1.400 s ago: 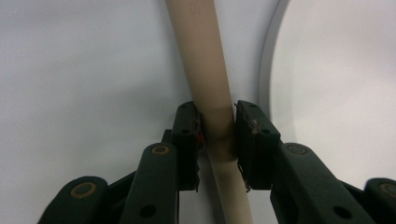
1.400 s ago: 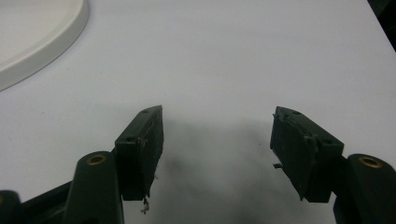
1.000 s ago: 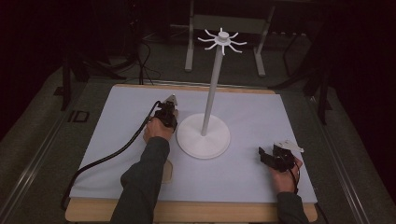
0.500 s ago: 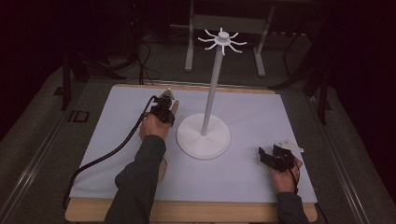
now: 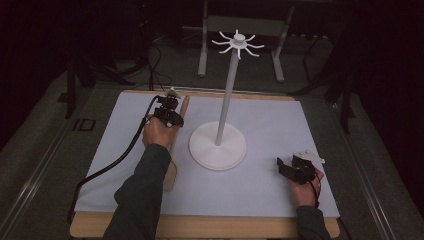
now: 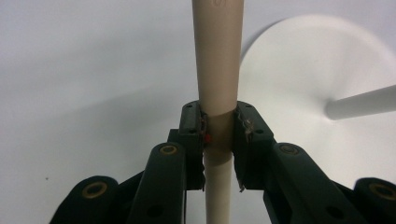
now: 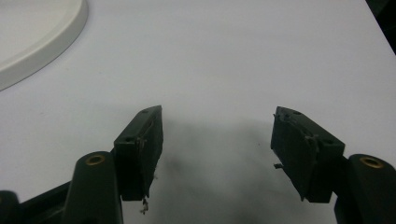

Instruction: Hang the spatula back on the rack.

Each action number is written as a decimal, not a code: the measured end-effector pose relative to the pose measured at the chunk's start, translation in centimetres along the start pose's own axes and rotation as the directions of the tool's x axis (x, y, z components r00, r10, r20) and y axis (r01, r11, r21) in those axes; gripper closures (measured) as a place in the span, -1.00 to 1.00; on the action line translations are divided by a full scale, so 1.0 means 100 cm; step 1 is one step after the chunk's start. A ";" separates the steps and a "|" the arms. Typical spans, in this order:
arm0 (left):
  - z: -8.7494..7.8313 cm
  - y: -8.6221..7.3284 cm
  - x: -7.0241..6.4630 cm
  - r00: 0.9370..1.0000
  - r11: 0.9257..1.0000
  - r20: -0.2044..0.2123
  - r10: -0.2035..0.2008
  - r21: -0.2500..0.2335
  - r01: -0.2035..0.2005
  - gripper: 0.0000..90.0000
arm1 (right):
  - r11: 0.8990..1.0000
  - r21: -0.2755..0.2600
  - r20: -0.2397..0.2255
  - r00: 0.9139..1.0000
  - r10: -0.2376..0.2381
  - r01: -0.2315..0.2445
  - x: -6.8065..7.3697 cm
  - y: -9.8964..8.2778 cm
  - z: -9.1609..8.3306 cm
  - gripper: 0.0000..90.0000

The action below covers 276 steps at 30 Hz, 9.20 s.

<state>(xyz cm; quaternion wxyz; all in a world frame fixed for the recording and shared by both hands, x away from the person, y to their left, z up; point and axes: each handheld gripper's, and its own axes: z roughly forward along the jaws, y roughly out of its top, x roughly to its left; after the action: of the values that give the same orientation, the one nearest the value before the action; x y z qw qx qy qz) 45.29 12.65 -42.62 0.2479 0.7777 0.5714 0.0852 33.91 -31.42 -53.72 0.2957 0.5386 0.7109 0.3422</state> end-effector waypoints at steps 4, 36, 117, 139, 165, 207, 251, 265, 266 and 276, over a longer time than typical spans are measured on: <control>-0.012 0.000 -0.001 1.000 0.999 0.003 0.012 -0.034 -0.012 0.67 | 1.000 0.000 0.001 1.000 -0.003 0.003 0.000 0.000 0.000 -0.25; -0.077 0.007 0.009 0.979 0.932 0.066 0.193 -0.324 -0.162 0.67 | 1.000 0.000 -0.001 1.000 0.002 -0.002 0.000 0.000 0.000 -0.25; -0.129 0.008 -0.001 0.825 0.686 0.158 0.542 -0.651 -0.326 0.67 | 1.000 0.001 -0.001 1.000 -0.001 0.001 0.000 0.000 0.000 -0.25; -0.145 0.030 -0.023 0.785 0.660 0.154 0.600 -0.650 -0.377 0.67 | 1.000 0.001 -0.002 1.000 0.000 0.000 0.000 0.000 0.000 -0.25; -0.145 0.052 -0.045 0.765 0.665 0.156 0.625 -0.620 -0.417 0.67 | 1.000 -0.001 -0.002 1.000 0.000 0.000 -0.001 0.000 0.000 -0.25; -0.157 0.021 -0.065 0.714 0.596 0.110 0.692 -0.645 -0.478 0.67 | 1.000 0.001 0.002 1.000 -0.003 0.003 0.000 0.000 0.000 -0.25; -0.140 0.035 -0.082 0.734 0.625 0.120 0.669 -0.624 -0.468 0.60 | 1.000 0.000 0.001 1.000 -0.004 0.004 0.000 0.000 0.000 -0.26; -0.141 0.023 -0.059 0.746 0.623 0.171 0.643 -0.684 -0.380 0.21 | 1.000 0.001 0.001 1.000 -0.006 0.006 0.000 0.000 0.000 -0.26; -0.141 0.021 -0.059 0.747 0.619 0.161 0.645 -0.683 -0.387 0.20 | 1.000 0.001 0.001 1.000 -0.006 0.006 0.000 0.000 0.000 -0.26; -0.142 0.009 -0.042 0.770 0.617 0.153 0.620 -0.701 -0.358 0.16 | 1.000 0.002 0.002 1.000 -0.006 0.006 0.000 0.000 0.001 -0.26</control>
<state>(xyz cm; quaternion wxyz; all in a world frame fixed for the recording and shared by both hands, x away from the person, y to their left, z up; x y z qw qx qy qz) 38.69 12.62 -29.30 0.5673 0.7748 0.2081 0.1859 33.96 -31.36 -53.74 0.2970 0.5371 0.7124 0.3402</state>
